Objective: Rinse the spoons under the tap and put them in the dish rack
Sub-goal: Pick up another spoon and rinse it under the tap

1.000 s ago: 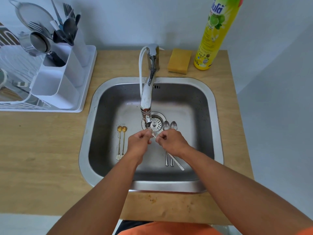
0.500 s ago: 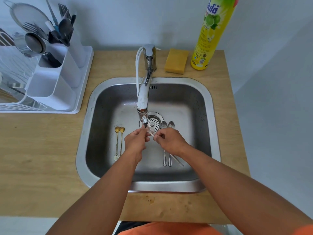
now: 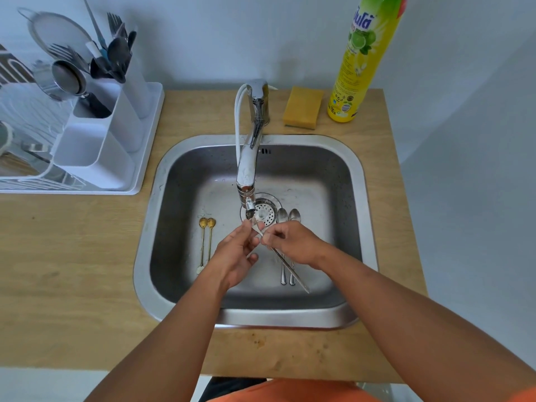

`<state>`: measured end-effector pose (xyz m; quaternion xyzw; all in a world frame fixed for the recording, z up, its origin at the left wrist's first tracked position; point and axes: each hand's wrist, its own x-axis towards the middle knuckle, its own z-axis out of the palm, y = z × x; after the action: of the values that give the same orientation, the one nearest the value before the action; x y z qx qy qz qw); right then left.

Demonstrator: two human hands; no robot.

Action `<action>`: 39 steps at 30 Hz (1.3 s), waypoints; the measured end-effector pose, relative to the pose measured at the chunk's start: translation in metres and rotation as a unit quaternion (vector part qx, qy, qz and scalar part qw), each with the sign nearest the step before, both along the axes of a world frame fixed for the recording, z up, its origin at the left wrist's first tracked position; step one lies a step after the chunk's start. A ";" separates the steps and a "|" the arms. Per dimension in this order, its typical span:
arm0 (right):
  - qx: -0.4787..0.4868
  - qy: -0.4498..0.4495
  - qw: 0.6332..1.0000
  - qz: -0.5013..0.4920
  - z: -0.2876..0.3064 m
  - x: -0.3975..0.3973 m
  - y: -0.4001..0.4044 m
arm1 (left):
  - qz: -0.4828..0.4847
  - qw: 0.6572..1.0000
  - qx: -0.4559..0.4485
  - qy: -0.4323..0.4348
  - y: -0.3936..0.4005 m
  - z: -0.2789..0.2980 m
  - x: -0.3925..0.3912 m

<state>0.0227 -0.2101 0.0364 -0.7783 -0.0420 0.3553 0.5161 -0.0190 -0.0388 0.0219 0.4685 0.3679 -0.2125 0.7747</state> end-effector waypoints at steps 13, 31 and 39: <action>0.039 -0.020 0.999 0.016 0.010 -0.003 0.002 | 0.031 0.999 -0.007 0.037 -0.007 0.024 0.011; 0.014 -0.044 0.999 -0.015 0.007 -0.004 -0.003 | 0.000 0.999 0.042 -0.025 -0.001 0.025 0.011; 0.040 -0.038 0.998 -0.034 0.000 -0.002 0.002 | 0.030 0.994 0.103 -0.003 -0.003 0.024 0.027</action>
<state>0.0210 -0.2080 0.0361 -0.7709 -0.0496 0.3054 0.5567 0.0078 -0.0419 0.0459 0.5352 0.3994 -0.1490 0.7293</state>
